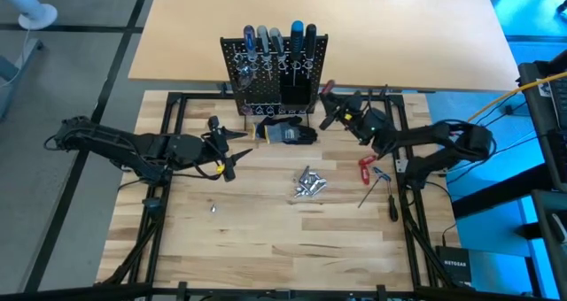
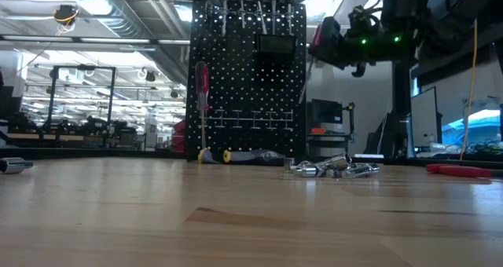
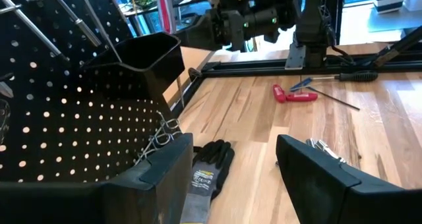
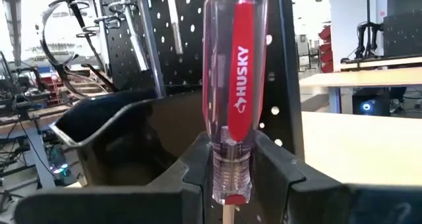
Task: Hang tools onto peg board
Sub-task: Hang the red screwdriver on the pegboard
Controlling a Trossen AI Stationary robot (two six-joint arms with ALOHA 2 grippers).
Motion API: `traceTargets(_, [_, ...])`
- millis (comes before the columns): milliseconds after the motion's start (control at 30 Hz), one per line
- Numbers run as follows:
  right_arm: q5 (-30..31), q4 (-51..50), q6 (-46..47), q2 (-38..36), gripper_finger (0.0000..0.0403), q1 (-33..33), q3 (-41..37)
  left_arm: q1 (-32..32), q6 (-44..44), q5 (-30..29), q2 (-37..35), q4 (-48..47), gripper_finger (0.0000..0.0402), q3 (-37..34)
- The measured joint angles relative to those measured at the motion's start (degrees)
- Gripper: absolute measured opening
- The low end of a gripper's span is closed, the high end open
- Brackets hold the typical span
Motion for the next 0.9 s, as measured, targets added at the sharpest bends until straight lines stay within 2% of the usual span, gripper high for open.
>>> traceTargets(167, [-0.02, 5.57, 0.13, 4.75, 0.0075, -0.76, 0.51, 0.00, 0.41, 0.00, 0.00, 0.02, 0.0210, 0.00])
traceTargets(433, [-1.66, 5.47, -0.94, 10.58, 0.0074, -0.66, 5.68, 0.00, 0.50, 0.01, 0.00, 0.02, 0.0210, 0.00])
traceTargets(900, [-1.46, -0.99, -4.59, 11.47, 0.0075, -0.65, 6.60, 0.00, 0.39, 0.01, 0.00, -0.04, 0.0210, -0.02])
